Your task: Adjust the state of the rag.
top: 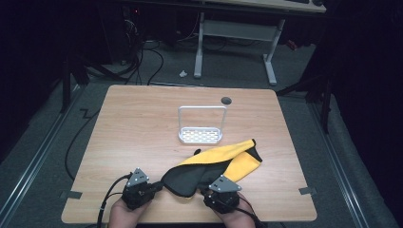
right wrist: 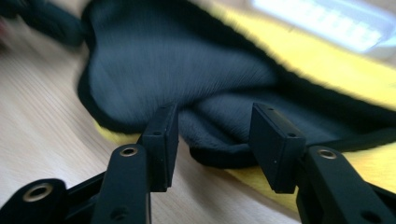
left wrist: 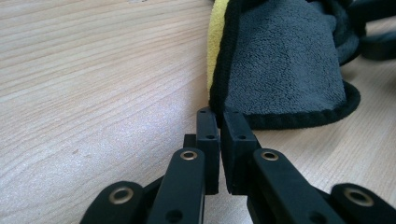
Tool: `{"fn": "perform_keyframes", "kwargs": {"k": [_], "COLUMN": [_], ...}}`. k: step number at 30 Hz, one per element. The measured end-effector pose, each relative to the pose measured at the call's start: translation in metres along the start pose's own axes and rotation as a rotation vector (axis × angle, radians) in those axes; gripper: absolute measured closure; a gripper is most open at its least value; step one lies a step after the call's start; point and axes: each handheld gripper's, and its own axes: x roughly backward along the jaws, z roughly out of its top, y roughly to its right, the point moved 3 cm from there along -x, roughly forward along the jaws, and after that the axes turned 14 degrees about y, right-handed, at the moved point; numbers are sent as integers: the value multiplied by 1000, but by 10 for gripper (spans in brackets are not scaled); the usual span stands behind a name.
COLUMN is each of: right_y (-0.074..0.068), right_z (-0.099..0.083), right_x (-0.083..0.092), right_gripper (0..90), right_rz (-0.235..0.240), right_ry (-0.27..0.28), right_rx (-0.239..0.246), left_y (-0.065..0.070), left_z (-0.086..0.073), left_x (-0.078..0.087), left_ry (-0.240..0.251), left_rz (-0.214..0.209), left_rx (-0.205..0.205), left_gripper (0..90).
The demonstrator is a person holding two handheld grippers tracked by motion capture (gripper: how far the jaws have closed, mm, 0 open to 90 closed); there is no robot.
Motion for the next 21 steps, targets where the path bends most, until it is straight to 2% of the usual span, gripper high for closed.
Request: {"fn": "perform_keyframes", "kwargs": {"k": [2, 4, 6, 7, 12, 17, 21], "right_y": [0, 4, 10, 14, 39, 66, 79], "right_z": [-6, -6, -5, -6, -15, -26, -27], "right_x": [-5, -1, 7, 11, 34, 54, 66], "right_gripper": [791, 846, 856, 858, 858, 858, 857], "right_rz": [1, -4, -13, -23, -89, -142, -181], "right_ry": [-40, -39, -33, -33, -50, -46, -25], "right_rx": [23, 19, 4, 11, -2, -56, -86], "left_y": [-1, -3, -5, -6, -10, -11, -10], "left_z": [1, 3, 3, 4, 5, 5, 6], "left_x": [1, 4, 5, 5, 9, 10, 11], "left_ry": [7, 15, 19, 20, 28, 29, 34], "left_rz": [5, 11, 12, 15, 26, 30, 43], "left_rx": [-2, 3, 10, 9, 22, 17, 3], "left_gripper": [865, 869, 870, 871, 872, 875, 883]}}
